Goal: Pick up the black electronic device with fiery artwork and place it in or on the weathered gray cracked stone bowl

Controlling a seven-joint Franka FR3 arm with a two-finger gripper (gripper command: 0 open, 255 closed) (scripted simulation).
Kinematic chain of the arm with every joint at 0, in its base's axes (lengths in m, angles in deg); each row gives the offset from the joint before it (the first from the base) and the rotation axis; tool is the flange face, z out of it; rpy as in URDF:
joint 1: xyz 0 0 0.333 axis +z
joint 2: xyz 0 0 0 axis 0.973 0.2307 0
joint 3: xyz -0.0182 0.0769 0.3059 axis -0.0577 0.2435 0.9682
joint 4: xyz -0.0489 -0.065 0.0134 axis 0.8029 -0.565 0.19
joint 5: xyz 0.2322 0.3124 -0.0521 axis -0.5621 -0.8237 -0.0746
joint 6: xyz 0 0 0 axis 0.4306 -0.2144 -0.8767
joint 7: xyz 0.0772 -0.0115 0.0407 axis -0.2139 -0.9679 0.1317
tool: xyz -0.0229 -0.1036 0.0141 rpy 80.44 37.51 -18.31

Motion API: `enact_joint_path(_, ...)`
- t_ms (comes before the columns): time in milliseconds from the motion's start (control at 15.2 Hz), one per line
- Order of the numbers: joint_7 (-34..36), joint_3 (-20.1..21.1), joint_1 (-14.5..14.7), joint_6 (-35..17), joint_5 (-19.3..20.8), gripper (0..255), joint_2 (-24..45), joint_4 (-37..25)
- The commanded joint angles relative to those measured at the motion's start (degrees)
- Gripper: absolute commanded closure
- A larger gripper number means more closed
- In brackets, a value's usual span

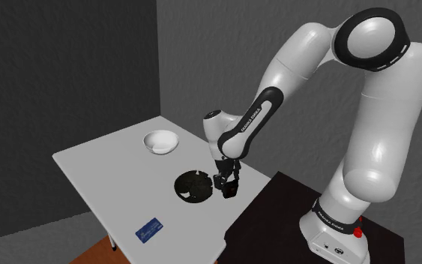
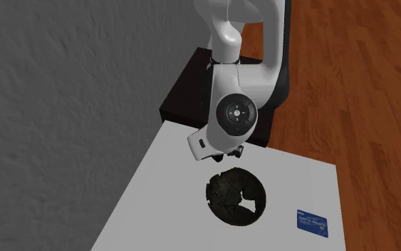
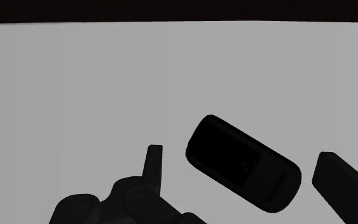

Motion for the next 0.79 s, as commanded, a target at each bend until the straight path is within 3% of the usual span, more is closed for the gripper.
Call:
enact_joint_path(0,0.01,-0.04,-0.01,-0.13,0.06,0,0.09,0.02)
enact_joint_path(264,0.01,-0.03,-0.01,-0.12,0.06,0,0.08,0.02)
enact_joint_path(330,0.01,-0.03,-0.01,-0.12,0.06,255,0.08,0.02)
enact_joint_path(726,0.01,-0.04,-0.01,-0.11,0.06,255,0.09,0.00)
